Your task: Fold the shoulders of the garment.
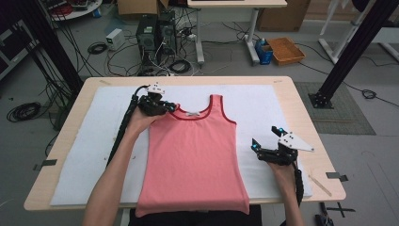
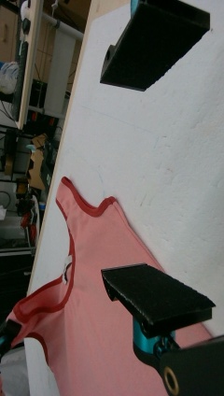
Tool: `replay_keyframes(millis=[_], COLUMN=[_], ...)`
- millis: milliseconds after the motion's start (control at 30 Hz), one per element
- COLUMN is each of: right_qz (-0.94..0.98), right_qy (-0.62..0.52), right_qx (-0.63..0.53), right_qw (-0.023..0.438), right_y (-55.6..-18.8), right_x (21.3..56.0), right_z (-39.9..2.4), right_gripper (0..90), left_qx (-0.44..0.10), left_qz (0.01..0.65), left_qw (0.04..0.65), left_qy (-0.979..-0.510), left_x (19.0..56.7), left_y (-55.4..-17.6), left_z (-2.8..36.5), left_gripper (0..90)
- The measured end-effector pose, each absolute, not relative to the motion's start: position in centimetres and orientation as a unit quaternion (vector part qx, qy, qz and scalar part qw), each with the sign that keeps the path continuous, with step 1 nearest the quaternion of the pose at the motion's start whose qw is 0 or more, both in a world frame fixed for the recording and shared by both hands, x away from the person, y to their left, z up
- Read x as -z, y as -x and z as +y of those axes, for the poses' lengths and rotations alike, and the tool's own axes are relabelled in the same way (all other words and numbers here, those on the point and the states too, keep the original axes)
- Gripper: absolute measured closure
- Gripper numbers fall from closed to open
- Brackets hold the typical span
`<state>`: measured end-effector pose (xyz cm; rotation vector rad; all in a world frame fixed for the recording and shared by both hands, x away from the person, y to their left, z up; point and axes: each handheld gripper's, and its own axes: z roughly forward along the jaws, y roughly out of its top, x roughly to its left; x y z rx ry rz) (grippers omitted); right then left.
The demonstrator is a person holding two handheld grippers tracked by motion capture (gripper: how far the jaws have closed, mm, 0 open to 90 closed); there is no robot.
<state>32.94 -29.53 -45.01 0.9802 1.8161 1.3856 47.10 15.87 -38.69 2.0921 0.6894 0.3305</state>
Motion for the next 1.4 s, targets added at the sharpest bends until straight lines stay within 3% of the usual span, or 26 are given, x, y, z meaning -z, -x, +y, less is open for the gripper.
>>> replay_keyframes(millis=[133, 433, 1400], right_qz=[0.693, 0.693, 0.688], right_qy=[-0.372, -0.371, -0.373], right_qx=[-0.526, -0.526, -0.53], right_qw=[0.324, 0.326, 0.326], right_y=[-32.9, -32.9, -32.9], right_x=[45.0, 45.0, 45.0], right_z=[-29.4, -29.4, -29.5], right_gripper=[6.8, 6.8, 6.8], left_qx=[-0.115, -0.088, -0.044], left_qz=[0.283, 0.283, 0.261], left_qw=[0.469, 0.451, 0.432], left_qy=[-0.829, -0.842, -0.862], left_x=[39.3, 41.7, 43.6], left_y=[-45.2, -41.9, -37.5], left_z=[15.7, 15.3, 15.0], left_gripper=[83.0, 82.7, 81.9])
